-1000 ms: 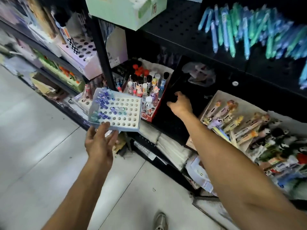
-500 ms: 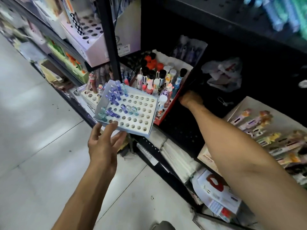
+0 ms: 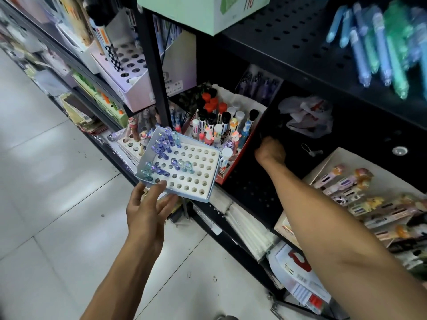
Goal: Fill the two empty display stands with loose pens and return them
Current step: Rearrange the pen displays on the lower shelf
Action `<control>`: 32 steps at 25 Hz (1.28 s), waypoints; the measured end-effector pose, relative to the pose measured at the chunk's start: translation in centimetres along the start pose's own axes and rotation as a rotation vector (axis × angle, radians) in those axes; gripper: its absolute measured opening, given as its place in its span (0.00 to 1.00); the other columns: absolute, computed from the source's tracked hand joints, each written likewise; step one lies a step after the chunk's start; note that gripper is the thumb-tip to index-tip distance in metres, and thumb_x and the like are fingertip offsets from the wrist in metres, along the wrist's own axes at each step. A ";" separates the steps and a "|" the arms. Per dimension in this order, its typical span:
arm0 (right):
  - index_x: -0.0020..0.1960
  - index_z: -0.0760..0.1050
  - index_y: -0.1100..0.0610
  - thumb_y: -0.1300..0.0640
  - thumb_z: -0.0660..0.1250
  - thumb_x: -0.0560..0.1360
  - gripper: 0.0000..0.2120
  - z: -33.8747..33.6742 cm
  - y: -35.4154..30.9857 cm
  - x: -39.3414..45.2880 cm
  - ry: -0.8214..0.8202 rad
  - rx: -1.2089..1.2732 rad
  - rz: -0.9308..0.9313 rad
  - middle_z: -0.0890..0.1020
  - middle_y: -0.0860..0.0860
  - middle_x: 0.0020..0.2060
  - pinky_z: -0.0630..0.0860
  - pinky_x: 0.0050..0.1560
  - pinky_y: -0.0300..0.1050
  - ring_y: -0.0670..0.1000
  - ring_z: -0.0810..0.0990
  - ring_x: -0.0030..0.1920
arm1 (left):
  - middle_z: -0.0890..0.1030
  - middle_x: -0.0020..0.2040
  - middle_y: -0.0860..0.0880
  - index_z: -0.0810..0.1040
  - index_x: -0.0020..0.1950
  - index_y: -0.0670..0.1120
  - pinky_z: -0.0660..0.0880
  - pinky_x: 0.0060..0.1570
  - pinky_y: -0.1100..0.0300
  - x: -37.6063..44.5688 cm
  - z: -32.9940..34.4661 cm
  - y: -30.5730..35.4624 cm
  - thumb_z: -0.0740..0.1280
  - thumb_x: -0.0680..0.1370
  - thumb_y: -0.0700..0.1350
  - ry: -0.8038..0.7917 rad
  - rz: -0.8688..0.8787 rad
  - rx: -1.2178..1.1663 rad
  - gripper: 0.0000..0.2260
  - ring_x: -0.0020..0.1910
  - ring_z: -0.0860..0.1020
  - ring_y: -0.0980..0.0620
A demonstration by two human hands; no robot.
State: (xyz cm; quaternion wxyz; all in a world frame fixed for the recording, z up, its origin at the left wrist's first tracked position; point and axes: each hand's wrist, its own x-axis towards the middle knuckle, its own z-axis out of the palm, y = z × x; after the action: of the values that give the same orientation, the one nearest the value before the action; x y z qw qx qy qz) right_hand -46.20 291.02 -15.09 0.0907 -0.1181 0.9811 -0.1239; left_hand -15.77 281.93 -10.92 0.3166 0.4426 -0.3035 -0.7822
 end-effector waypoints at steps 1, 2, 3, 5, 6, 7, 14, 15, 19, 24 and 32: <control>0.62 0.77 0.63 0.61 0.63 0.80 0.13 0.0 0.1 -0.5 0.007 0.013 0.008 0.81 0.60 0.60 0.77 0.55 0.48 0.60 0.80 0.60 | 0.86 0.49 0.46 0.73 0.69 0.44 0.83 0.46 0.57 -0.1 0.0 0.1 0.70 0.77 0.38 0.005 -0.008 -0.005 0.21 0.46 0.86 0.45; 0.61 0.78 0.63 0.62 0.64 0.79 0.13 -0.2 0.1 -1.3 0.004 0.042 0.018 0.81 0.61 0.59 0.77 0.55 0.47 0.60 0.80 0.60 | 0.86 0.50 0.46 0.74 0.69 0.44 0.83 0.45 0.58 -0.3 0.1 0.1 0.70 0.77 0.38 0.013 -0.019 -0.011 0.21 0.45 0.86 0.46; 0.61 0.78 0.64 0.63 0.66 0.78 0.13 -0.6 0.0 -2.1 -0.009 0.088 0.033 0.82 0.61 0.58 0.77 0.55 0.47 0.60 0.80 0.60 | 0.85 0.51 0.46 0.74 0.69 0.44 0.83 0.45 0.58 -0.4 0.1 0.3 0.70 0.76 0.38 0.020 -0.031 -0.016 0.21 0.45 0.86 0.46; 0.60 0.79 0.63 0.63 0.69 0.75 0.14 -1.5 -0.1 -3.8 -0.035 0.213 0.079 0.82 0.60 0.57 0.77 0.54 0.46 0.60 0.81 0.59 | 0.83 0.55 0.44 0.73 0.69 0.45 0.83 0.46 0.58 -0.9 0.2 0.8 0.71 0.76 0.37 0.037 -0.061 -0.020 0.21 0.48 0.86 0.44; 0.60 0.79 0.62 0.62 0.69 0.75 0.14 -2.1 -0.2 -4.9 -0.042 0.278 0.103 0.83 0.60 0.57 0.77 0.54 0.45 0.59 0.81 0.58 | 0.83 0.57 0.43 0.73 0.69 0.45 0.83 0.47 0.57 -1.2 0.3 1.2 0.71 0.76 0.38 0.043 -0.074 -0.017 0.22 0.50 0.85 0.43; 0.60 0.79 0.62 0.62 0.69 0.74 0.15 -2.7 -0.3 -6.0 -0.044 0.343 0.116 0.83 0.58 0.57 0.77 0.55 0.45 0.59 0.82 0.58 | 0.83 0.58 0.43 0.73 0.69 0.45 0.83 0.48 0.56 -1.5 0.4 1.6 0.72 0.76 0.38 0.047 -0.085 -0.015 0.22 0.51 0.85 0.42; 0.53 0.80 0.57 0.61 0.72 0.73 0.10 -9.1 -1.8 -16.9 0.045 0.680 0.183 0.85 0.53 0.47 0.82 0.50 0.52 0.53 0.84 0.45 | 0.84 0.49 0.46 0.68 0.72 0.45 0.82 0.50 0.57 -4.6 -0.8 6.3 0.72 0.76 0.39 -0.060 -0.157 0.027 0.26 0.52 0.84 0.44; 0.53 0.80 0.57 0.61 0.71 0.73 0.09 -10.2 -2.1 -19.2 0.065 0.706 0.174 0.84 0.51 0.44 0.81 0.46 0.47 0.50 0.83 0.42 | 0.84 0.49 0.46 0.69 0.71 0.46 0.81 0.52 0.57 -5.1 -0.9 7.0 0.72 0.76 0.39 -0.079 -0.169 0.044 0.25 0.52 0.84 0.44; 0.51 0.80 0.55 0.64 0.69 0.75 0.07 -14.9 -4.4 -29.8 0.082 0.910 0.029 0.77 0.49 0.35 0.72 0.38 0.37 0.46 0.74 0.35 | 0.84 0.56 0.44 0.72 0.64 0.53 0.76 0.63 0.48 -7.5 -1.7 10.2 0.73 0.76 0.41 -0.182 -0.225 0.121 0.20 0.50 0.84 0.47; 0.56 0.77 0.53 0.59 0.71 0.76 0.09 -25.3 -8.4 -29.8 0.389 0.876 -0.138 0.81 0.47 0.35 0.73 0.42 0.36 0.45 0.77 0.34 | 0.78 0.66 0.45 0.68 0.72 0.54 0.72 0.65 0.47 -9.2 -1.6 13.7 0.74 0.74 0.44 -0.296 -0.212 0.185 0.28 0.50 0.84 0.48; 0.49 0.78 0.62 0.69 0.64 0.74 0.07 -30.2 -10.4 -19.8 0.395 0.077 -0.116 0.80 0.58 0.48 0.75 0.42 0.49 0.61 0.79 0.48 | 0.80 0.63 0.44 0.69 0.71 0.56 0.71 0.66 0.39 -11.0 -0.7 13.7 0.76 0.70 0.43 -0.273 -0.207 0.227 0.32 0.50 0.85 0.45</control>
State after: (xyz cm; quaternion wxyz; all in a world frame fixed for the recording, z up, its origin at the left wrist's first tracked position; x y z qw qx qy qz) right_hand -31.32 292.95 19.43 -0.1065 -0.1441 0.9659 -0.1869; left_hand -7.56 281.77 4.61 0.1385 0.3941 -0.3829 -0.8239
